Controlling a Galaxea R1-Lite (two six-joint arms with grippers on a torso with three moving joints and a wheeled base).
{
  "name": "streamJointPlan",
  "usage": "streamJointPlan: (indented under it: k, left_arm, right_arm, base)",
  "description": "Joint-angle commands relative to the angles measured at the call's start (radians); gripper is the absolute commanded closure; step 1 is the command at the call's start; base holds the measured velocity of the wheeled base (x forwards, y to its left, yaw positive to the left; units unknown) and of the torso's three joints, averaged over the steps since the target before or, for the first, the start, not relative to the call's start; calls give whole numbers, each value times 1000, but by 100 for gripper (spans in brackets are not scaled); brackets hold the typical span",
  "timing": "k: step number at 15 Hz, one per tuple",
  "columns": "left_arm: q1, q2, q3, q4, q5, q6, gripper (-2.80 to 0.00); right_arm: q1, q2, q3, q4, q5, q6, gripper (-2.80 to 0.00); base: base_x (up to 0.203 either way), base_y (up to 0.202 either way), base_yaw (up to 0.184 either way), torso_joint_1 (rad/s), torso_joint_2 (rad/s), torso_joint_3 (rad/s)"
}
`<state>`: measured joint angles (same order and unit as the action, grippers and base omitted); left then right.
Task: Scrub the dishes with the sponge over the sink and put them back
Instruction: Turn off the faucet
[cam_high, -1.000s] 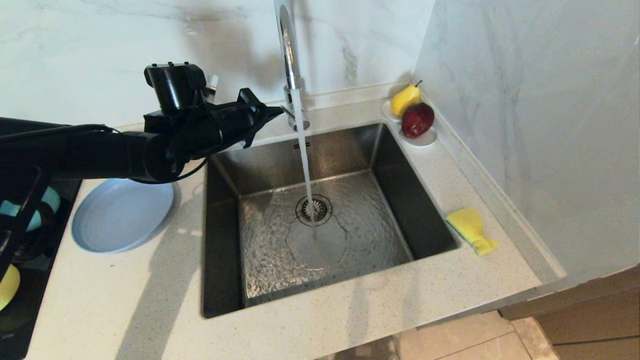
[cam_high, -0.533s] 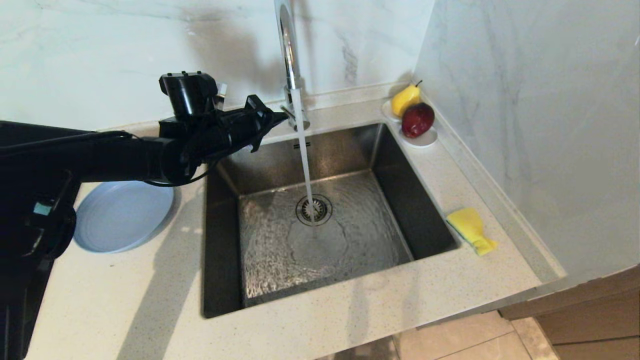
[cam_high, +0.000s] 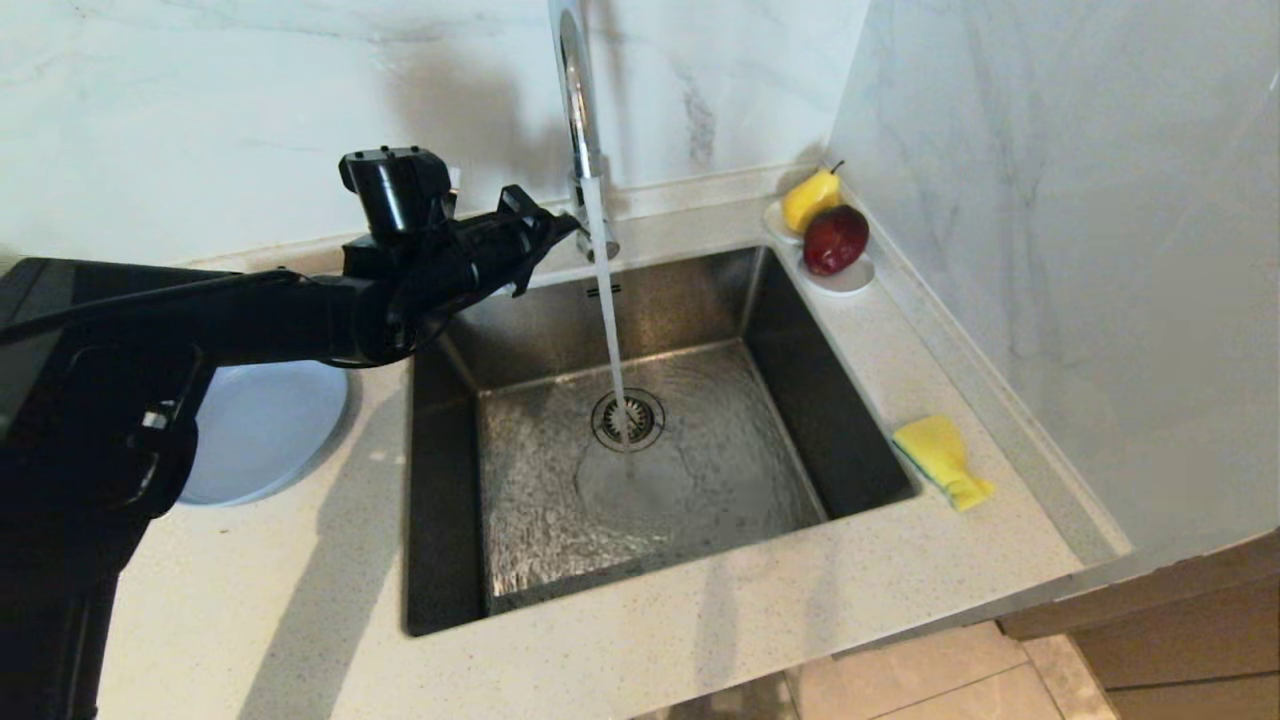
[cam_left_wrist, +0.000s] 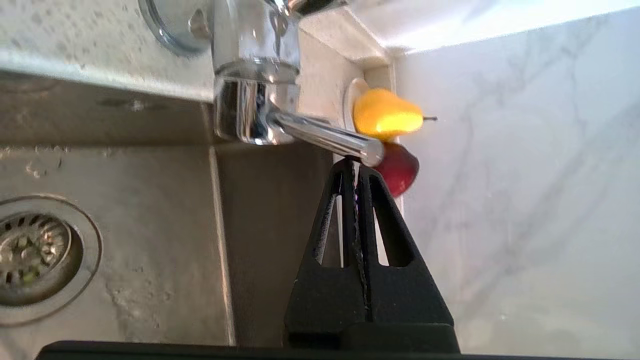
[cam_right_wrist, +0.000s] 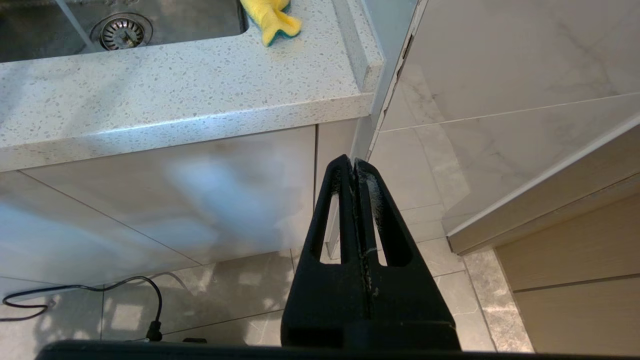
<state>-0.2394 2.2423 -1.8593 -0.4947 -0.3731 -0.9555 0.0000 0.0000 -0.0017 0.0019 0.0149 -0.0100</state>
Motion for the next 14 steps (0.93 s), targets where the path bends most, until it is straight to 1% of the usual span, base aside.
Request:
streamJointPlan:
  k: [1,3,6,9,12,14]
  left_arm:
    - [0,41,-22,-24,14,-6,0]
    - [0,66,-23,-69,16,-6,0]
    - [2,69,-24,-90,10,-8,0]
    - [14,68,-27,-137,9,-9,0]
    - [41,69,-31,-140,-12,-9,0]
    - [43,69,-31,-150,-12,-9,0]
  right_arm:
    - [0,2,0,0,0,-1,0]
    - [0,2,0,0,0,-1,0]
    - [0,2,0,0,0,-1,0]
    - [0,2,0,0,0,-1,0]
    - [0,2,0,0,0,-1,0]
    - [0,2,0,0,0,-1,0]
  base:
    - [0,0,0,0,0,0]
    - [0,0,0,0,0,0]
    - [0,0,0,0,0,0]
    - [0,0,0,0,0,0]
    - [0,0,0,0,0,0]
    - [0,0,0,0,0,0]
